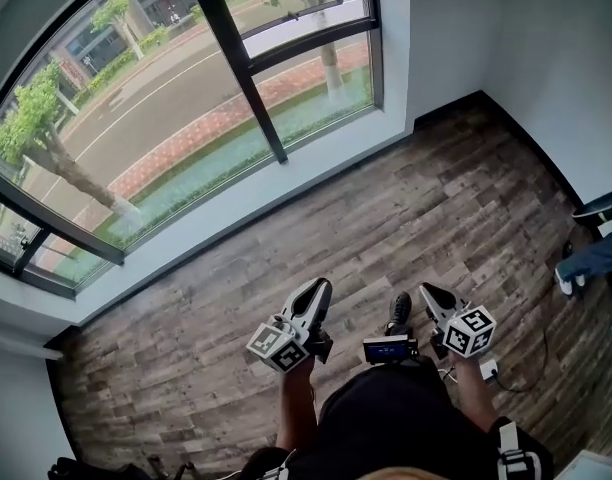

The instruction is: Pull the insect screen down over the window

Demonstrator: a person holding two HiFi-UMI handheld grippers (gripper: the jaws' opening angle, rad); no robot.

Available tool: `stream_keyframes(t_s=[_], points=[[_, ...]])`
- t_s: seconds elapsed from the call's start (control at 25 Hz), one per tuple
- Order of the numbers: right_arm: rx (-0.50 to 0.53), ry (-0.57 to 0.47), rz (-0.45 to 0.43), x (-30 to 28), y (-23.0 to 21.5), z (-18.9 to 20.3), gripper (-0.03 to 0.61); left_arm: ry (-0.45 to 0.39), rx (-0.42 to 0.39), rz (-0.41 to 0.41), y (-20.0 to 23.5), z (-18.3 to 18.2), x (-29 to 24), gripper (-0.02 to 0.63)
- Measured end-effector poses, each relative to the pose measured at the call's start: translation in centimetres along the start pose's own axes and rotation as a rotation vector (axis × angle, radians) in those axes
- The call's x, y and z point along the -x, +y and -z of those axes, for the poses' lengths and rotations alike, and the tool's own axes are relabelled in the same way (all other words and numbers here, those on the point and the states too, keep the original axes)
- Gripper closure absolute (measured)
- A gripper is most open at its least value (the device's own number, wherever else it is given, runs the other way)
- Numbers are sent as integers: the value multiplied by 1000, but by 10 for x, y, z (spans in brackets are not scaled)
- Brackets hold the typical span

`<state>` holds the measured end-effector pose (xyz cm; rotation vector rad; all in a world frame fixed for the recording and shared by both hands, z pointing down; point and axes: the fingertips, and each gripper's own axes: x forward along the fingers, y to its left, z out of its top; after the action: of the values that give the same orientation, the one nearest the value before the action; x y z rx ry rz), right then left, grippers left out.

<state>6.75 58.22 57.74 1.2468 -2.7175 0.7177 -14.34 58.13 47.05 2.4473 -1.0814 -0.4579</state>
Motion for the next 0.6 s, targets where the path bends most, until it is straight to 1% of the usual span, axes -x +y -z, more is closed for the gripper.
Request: stream_keyframes(t_s=[0.16,0.24,0.32,0.4,0.52,0.6], points=[[-10,16,-51,-65,-55,-28,568,0,-35,-48,42,-20,-66,586],[-4,27,-70,-88,-81,-51,568,-14,-51,-58,54,-35,-101,580],[25,13,-100,-106,-100,-83,568,-43,-82,-61,62,-55,-133,557],[75,12,-113,-121,-124,-109,568,-71,-103,-61,69,-67,-167,540],[126,42,-100,-140,-169,-133,568,-58,-110,-61,80,-62,-216,525],[131,32,-104,-150,-182,-147,568,-37,-114,-65,92,-60,-239,525]])
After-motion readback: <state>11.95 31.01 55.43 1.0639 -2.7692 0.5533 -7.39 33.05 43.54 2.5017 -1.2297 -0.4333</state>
